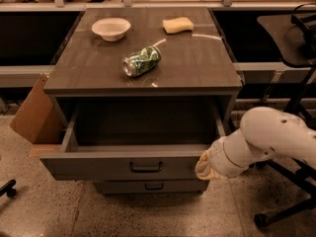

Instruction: Close top drawer

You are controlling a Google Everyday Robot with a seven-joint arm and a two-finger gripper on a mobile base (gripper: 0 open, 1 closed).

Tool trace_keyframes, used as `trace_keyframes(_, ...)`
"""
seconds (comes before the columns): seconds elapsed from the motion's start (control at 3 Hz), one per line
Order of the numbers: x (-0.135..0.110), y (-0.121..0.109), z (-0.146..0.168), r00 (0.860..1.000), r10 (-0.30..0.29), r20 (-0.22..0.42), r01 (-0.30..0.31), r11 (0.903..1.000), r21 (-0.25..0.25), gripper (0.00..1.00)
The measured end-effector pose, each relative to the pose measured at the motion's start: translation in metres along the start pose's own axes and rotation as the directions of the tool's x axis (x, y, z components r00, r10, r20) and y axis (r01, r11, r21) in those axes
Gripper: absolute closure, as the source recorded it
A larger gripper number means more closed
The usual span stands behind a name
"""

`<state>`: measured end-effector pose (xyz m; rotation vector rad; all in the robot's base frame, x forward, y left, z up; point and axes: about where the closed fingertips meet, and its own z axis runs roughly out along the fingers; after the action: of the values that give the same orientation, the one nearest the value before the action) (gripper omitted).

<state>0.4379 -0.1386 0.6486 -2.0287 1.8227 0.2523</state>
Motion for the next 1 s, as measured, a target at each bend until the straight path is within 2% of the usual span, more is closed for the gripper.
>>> trace_keyframes(0.67, 0.017, -0.042, 0.008, 0.999, 0.012, -0.05, -0.009, 0.998, 0.063, 1.0)
trace_keyframes(1.0, 0.017, -0.042, 0.008, 0.999, 0.012, -0.05, -0.009, 0.998, 0.063, 1.0)
